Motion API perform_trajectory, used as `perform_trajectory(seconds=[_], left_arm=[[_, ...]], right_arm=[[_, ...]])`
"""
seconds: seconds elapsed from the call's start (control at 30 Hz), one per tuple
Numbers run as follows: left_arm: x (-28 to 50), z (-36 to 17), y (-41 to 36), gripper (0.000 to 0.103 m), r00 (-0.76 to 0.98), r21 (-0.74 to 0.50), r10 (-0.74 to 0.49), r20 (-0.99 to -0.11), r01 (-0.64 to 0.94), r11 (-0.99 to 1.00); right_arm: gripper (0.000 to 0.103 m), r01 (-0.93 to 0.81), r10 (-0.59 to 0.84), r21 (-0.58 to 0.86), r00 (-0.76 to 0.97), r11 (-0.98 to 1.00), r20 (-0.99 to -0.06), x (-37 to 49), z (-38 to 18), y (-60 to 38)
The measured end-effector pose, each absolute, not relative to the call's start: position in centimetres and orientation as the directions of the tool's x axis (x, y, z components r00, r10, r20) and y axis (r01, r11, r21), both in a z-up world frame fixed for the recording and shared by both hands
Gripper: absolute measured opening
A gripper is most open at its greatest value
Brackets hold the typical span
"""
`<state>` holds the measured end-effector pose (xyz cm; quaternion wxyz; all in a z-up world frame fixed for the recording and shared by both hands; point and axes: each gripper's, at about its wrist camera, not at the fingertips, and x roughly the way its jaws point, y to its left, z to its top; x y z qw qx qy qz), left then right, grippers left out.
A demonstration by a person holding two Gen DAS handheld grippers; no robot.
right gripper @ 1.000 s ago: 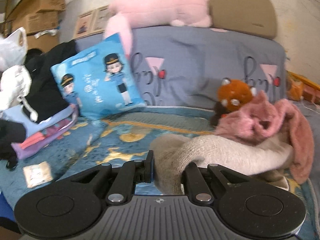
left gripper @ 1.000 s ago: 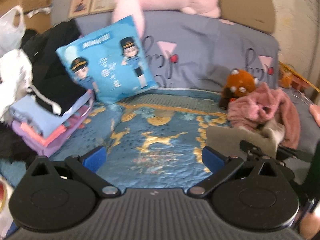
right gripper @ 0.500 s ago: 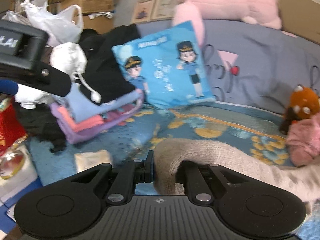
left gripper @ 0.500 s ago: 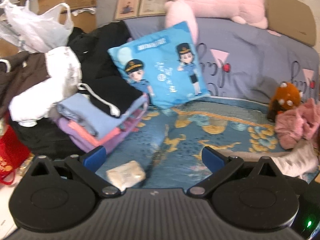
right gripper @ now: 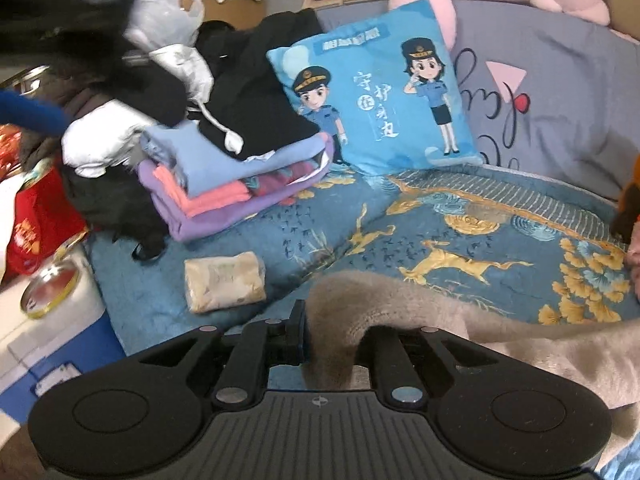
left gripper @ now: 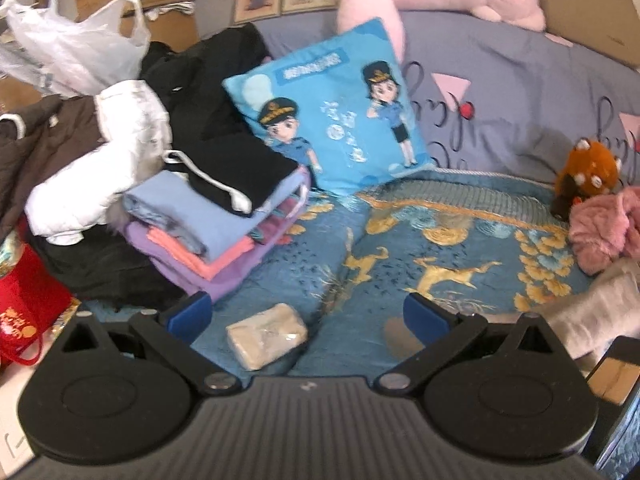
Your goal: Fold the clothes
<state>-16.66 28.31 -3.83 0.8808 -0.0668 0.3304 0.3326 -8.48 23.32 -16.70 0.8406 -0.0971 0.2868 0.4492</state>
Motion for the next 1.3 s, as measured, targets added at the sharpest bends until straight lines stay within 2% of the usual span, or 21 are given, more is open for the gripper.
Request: perform_trajectory(seconds=[0.07,0.17,0.37,0.47,0.63,0.8,0.9,1.1,1.23,1.3], left_arm=[[-15.4,-4.4,27.1,0.103,0.575,0.103,0.516,-0.635,-0.599,0.794],[-13.4,-5.2,25.1,0.103,0.599,0.101,0.47,-0.648,-0.544,0.833],[-8.7,-6.5,21.5,0.103,0.644,0.074,0.364,-0.673,-0.431,0.899],[-6.4,-7.2,19.8,0.103,0.636,0.106,0.362,-0.681,-0.404,0.909],[-4.5,-8.5,18.2,0.103,0.64,0.101,0.322,-0.698,-0.357,0.929],[-3.7,-9.3,17.6,0.103,0.629,0.109,0.31,-0.713,-0.337,0.935],[-3.5,-9.5,17.3,0.103,0.629,0.115,0.305,-0.715,-0.325,0.939],[-3.2,-9.7,16.8,0.103,0.626,0.131,0.301,-0.72,-0.304,0.944],[-2.6,-10.1,16.2,0.103,0.618,0.142,0.3,-0.727,-0.292,0.946],[-2.4,-10.2,15.8,0.103,0.616,0.146,0.299,-0.729,-0.286,0.947]], right_arm=[[0.015,-0.823,0.711,0.1,0.414,0.559,-0.568,-8.5,-16.9,22.2],[0.024,-0.824,0.714,0.11,0.407,0.556,-0.569,-8.2,-17.2,20.0],[0.03,-0.762,0.686,0.149,0.457,0.63,-0.566,-5.9,-17.7,13.4],[0.044,-0.686,0.643,0.168,0.528,0.708,-0.554,-4.4,-17.7,9.0],[0.044,-0.456,0.46,0.16,0.686,0.876,-0.564,-0.1,-18.7,1.6],[0.046,-0.241,0.263,0.116,0.777,0.964,-0.573,5.2,-20.9,-3.8],[0.055,-0.186,0.186,0.058,0.806,0.981,-0.563,8.4,-22.2,-6.0],[0.062,-0.288,0.261,0.043,0.782,0.957,-0.566,13.2,-23.6,-8.8],[0.068,-0.332,0.338,0.133,0.694,0.934,-0.636,16.5,-24.4,-9.9],[0.065,-0.338,0.373,0.188,0.649,0.922,-0.663,17.7,-24.7,-10.2]])
